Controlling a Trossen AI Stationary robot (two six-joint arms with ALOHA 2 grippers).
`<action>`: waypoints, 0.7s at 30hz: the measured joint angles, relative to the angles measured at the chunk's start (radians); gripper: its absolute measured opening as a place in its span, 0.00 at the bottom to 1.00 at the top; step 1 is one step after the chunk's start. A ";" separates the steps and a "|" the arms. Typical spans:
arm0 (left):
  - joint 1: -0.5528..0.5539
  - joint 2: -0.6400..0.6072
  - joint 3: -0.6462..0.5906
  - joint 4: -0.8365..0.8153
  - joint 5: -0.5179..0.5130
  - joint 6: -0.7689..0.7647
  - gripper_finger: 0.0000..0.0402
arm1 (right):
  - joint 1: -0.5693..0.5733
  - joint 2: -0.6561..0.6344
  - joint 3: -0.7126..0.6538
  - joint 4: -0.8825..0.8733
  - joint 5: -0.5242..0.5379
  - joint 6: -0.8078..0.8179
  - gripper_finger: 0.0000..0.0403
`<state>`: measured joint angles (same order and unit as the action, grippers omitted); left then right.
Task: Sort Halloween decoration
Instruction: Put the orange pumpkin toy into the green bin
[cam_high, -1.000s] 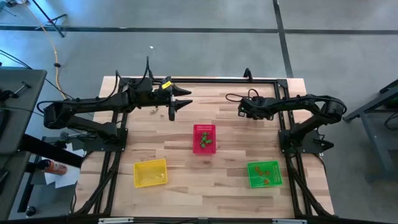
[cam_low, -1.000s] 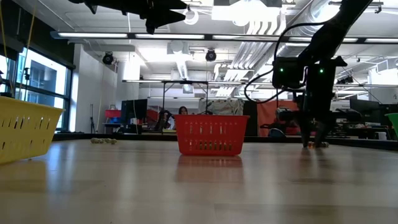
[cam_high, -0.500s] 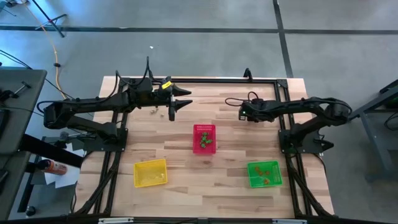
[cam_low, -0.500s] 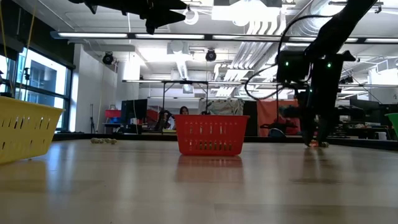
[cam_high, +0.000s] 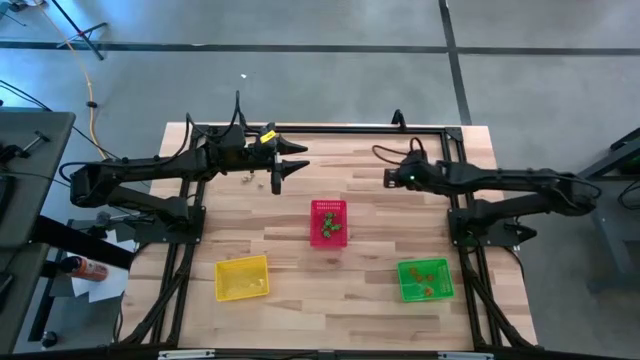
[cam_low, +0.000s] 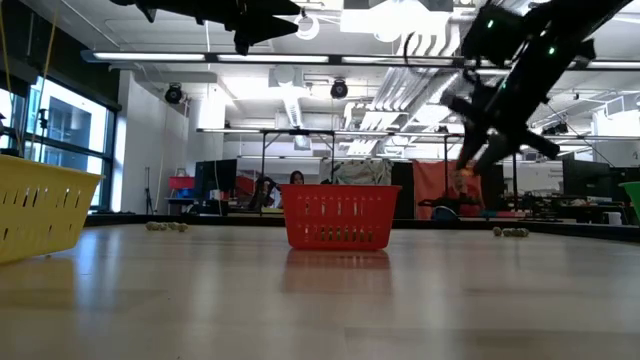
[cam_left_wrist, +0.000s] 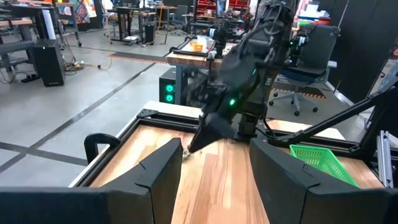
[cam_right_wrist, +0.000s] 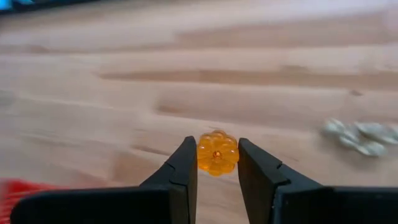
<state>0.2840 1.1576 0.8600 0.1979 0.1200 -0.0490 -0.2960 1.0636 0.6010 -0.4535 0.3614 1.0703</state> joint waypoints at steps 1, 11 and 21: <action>0.000 0.000 0.000 0.000 0.000 0.000 0.44 | 0.006 -0.026 0.000 0.015 0.001 -0.005 0.18; 0.009 0.000 0.000 0.002 0.000 -0.012 0.44 | 0.041 -0.178 0.002 0.289 -0.003 -0.206 0.18; 0.012 0.000 0.000 0.001 0.000 -0.052 0.44 | 0.042 -0.180 0.002 0.418 -0.028 -0.316 0.18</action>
<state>0.2962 1.1572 0.8600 0.1993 0.1200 -0.1009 -0.2539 0.8835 0.6033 -0.0358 0.3336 0.7544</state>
